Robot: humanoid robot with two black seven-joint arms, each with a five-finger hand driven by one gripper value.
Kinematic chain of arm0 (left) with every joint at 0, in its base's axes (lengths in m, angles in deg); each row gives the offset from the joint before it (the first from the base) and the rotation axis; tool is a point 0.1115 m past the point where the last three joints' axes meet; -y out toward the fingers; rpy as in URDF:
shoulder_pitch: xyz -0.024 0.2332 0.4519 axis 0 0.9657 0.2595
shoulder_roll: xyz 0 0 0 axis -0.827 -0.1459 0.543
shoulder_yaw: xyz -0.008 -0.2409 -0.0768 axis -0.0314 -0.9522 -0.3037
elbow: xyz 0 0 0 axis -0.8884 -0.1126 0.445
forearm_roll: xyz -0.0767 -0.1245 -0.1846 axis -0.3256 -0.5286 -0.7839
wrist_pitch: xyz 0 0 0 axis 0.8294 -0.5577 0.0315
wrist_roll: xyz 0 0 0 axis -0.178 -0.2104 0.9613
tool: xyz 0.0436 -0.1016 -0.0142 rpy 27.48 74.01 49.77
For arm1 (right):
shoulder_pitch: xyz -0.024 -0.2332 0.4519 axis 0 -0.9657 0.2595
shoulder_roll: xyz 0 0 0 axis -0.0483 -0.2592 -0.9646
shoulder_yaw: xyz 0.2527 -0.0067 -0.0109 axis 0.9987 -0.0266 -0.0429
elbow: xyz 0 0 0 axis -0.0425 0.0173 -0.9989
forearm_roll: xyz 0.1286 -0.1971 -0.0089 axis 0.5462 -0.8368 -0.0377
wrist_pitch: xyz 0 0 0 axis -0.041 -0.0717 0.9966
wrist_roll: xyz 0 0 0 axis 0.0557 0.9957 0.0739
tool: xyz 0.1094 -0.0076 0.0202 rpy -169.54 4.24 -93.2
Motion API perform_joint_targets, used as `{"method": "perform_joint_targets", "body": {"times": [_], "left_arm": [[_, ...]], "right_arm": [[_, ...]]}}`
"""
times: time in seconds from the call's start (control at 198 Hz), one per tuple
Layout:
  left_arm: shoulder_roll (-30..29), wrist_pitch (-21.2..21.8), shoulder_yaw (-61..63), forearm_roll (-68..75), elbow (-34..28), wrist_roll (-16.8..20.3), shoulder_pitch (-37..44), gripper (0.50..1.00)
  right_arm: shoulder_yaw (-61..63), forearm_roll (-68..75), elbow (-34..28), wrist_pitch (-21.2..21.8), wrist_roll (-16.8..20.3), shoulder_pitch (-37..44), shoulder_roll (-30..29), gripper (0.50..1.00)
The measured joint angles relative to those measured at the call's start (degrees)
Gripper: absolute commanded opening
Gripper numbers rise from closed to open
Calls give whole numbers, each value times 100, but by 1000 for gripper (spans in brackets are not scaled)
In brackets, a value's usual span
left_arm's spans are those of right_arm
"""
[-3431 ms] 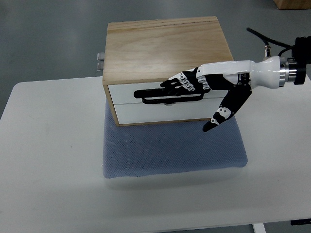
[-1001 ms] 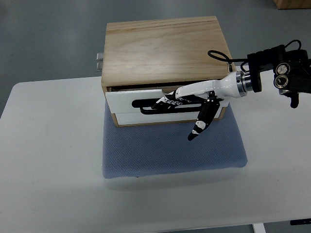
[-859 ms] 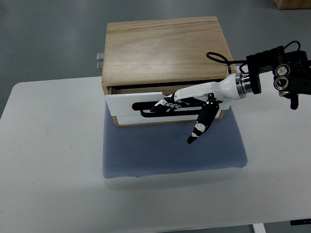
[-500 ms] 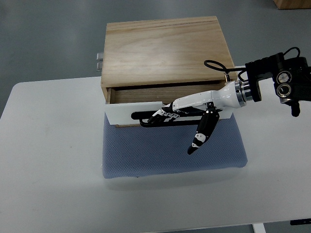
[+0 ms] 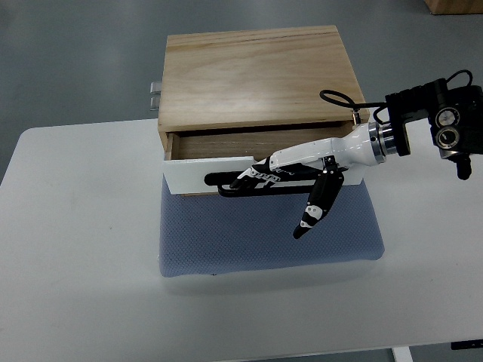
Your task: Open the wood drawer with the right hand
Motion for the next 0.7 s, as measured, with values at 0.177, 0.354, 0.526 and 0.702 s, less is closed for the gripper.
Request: {"method": "perform_joint_targets", "body": {"times": [0.177, 0.354, 0.526, 0.702], "left_arm": [[0, 0, 0, 0, 0, 0, 0, 1000], [0, 0, 0, 0, 0, 0, 0, 1000], [0, 0, 0, 0, 0, 0, 0, 1000], [0, 0, 0, 0, 0, 1, 0, 1000]], "right_arm": [[10, -5, 3, -31, -9, -1, 30, 952], [55, -7, 2, -31, -48, -32, 85, 952], [173, -7, -13, 46, -60, -48, 172, 952], [259, 39, -58, 276, -55, -13, 307, 952]]}}
